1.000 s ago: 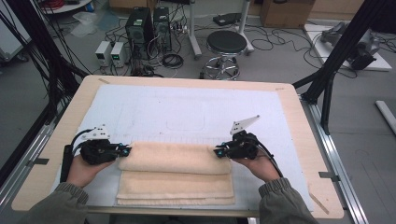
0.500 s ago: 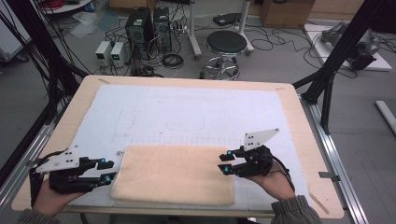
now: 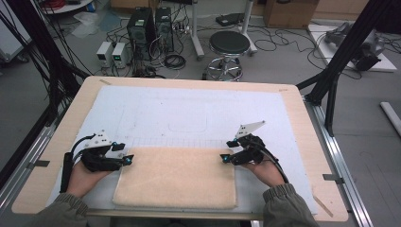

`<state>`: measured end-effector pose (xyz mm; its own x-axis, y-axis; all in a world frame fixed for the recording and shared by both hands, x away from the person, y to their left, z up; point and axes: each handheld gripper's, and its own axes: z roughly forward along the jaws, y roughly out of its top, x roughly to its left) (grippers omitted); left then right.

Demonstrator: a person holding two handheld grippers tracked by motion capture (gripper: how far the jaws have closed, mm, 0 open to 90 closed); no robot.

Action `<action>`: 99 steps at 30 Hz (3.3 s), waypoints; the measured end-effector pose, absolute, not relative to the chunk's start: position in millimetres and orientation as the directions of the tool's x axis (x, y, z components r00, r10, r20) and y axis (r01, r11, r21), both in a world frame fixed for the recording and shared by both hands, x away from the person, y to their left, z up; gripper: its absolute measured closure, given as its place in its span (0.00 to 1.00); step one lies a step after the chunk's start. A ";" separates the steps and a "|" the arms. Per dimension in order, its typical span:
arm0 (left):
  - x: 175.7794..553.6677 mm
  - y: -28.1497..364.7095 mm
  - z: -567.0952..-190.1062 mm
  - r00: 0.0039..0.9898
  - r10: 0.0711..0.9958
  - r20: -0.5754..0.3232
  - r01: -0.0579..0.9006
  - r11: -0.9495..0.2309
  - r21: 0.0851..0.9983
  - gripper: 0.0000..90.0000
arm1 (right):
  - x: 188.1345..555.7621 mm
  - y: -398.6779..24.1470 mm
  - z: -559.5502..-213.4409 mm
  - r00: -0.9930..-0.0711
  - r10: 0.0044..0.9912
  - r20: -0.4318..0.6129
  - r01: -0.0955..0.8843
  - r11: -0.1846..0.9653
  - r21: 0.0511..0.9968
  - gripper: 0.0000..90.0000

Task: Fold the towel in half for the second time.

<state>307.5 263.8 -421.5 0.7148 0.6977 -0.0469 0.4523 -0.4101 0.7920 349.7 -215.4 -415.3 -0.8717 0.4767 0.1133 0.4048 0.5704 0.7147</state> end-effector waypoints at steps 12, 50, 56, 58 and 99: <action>320.3 255.8 -425.9 0.721 0.683 -0.115 0.509 -0.410 0.757 0.88 | 360.6 -209.7 -422.5 -0.880 0.443 0.170 0.424 0.574 0.701 0.88; 365.2 241.2 -408.2 0.612 0.791 -0.012 0.451 -0.336 0.827 0.48 | 413.4 -212.3 -402.7 -0.729 0.680 0.083 0.462 0.399 0.792 0.48; 356.1 245.0 -406.1 0.623 0.782 -0.027 0.445 -0.325 0.835 0.42 | 402.8 -218.9 -404.7 -0.721 0.677 0.146 0.494 0.356 0.793 0.35; 353.3 244.3 -404.0 0.632 0.774 -0.020 0.436 -0.334 0.836 0.40 | 400.6 -217.9 -403.8 -0.733 0.664 0.146 0.488 0.365 0.793 0.32; 310.1 251.2 -401.9 0.672 0.741 -0.025 0.381 -0.316 0.869 0.23 | 347.3 -220.0 -406.4 -0.761 0.645 0.064 0.396 0.385 0.834 0.16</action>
